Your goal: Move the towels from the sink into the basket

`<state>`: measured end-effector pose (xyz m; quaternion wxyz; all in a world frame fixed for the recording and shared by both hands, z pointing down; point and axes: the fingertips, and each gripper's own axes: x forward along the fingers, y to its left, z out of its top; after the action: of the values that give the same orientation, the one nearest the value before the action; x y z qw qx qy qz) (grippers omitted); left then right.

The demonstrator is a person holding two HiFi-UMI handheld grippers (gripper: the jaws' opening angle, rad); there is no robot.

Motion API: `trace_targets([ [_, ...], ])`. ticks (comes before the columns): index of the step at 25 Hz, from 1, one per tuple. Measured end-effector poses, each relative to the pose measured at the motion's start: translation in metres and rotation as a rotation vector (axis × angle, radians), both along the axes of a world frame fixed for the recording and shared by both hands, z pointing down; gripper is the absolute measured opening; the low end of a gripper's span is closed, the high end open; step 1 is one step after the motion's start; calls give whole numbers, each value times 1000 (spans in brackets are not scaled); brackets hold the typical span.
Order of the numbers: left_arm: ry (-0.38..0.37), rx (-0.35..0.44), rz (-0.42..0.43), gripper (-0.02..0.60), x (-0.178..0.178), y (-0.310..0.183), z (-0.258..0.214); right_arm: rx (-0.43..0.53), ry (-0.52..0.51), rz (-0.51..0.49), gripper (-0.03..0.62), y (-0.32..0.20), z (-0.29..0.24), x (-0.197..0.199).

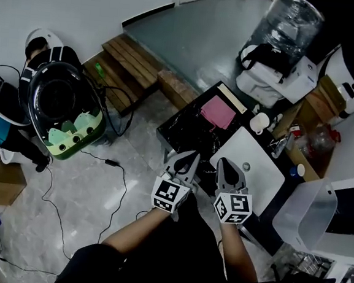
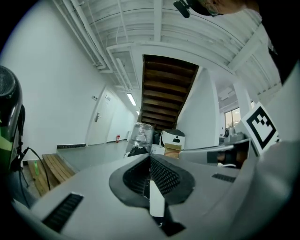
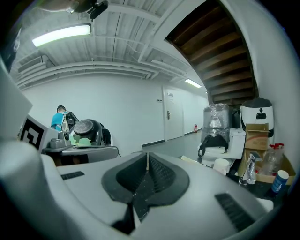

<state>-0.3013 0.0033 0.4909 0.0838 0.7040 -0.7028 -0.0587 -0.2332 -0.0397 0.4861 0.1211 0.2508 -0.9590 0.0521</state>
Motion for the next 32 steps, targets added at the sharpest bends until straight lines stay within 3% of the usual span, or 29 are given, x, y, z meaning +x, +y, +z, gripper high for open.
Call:
trace_targets([
  [8,-7,-21,-3,13,-28,-33,17,-46,40,-37,26,-40,27,-40],
  [16,11,-68,-31,13,-69,-100,33,-83,60,-45,26,-104,52,-80],
  [23,4,-88,-48,13,-92,-164,49,-91,154,-79,33,-172,95,-106],
  [30,0,-157,-52,13,-106,-201,72,-212,267,-116,243,-225,165,-133],
  [32,6,-169,-54,13,-109,-207,77,-220,318,-126,276,-240,188,-141],
])
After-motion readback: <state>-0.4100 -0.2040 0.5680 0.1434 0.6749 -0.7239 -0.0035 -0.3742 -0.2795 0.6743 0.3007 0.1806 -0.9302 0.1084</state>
